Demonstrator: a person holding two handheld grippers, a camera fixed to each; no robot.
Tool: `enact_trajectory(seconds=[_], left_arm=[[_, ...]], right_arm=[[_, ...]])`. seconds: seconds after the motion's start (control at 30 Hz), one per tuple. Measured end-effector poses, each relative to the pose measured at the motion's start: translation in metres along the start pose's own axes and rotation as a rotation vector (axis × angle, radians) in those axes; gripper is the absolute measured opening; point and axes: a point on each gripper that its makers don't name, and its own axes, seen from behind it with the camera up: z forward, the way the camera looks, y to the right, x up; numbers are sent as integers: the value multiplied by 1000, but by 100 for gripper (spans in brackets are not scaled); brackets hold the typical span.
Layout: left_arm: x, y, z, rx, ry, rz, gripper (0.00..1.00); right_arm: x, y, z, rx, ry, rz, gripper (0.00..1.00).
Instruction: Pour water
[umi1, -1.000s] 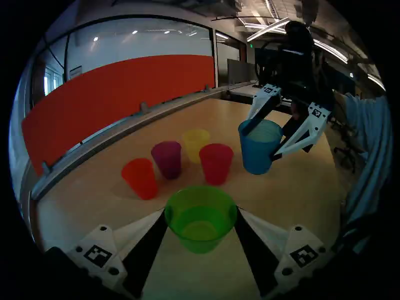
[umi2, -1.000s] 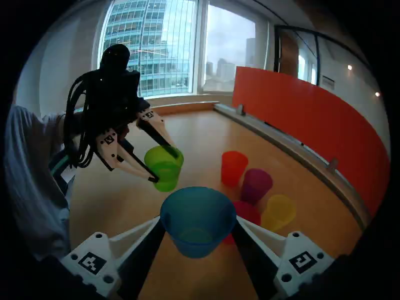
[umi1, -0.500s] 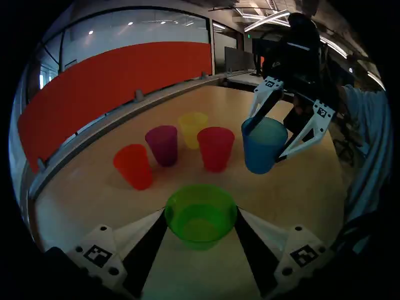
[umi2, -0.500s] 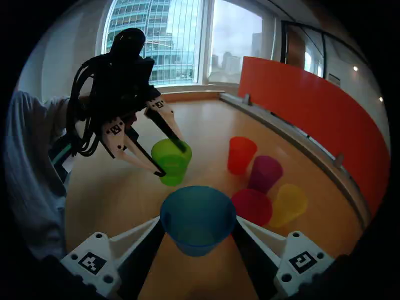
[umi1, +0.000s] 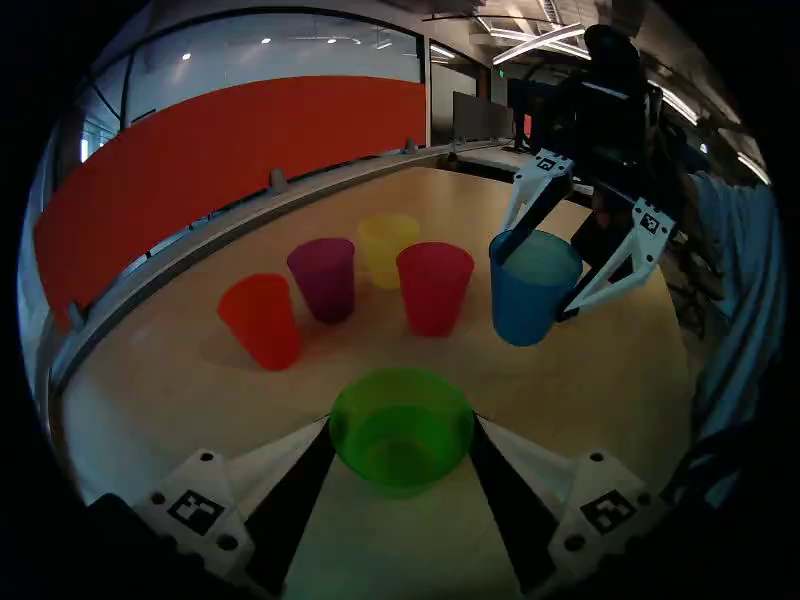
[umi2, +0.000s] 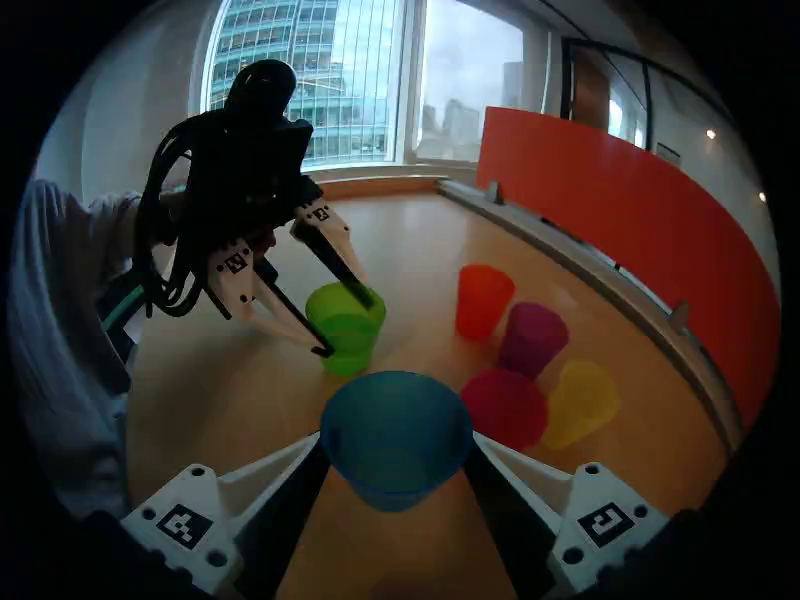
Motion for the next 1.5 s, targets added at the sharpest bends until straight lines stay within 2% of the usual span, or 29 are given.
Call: enact_trajectory(seconds=[0.7,0.77,0.83,1.0,1.5], left_arm=[[-9,-4,-3,-13,1,-41,89],[-9,-5,-3,-10,-1,-37,91],[-10,-5,-3,-5,-6,-36,98],[-15,-4,-4,-6,-22,-42,100],[-26,-7,-21,24,-15,-63,100]], right_arm=[[-2,-1,7,-1,-5,-4,91],[-2,-2,7,-1,-4,-5,91],[-3,-2,7,-1,-6,-5,91],[-7,-3,10,-2,-12,-4,91],[-21,-6,25,-1,-16,6,91]])
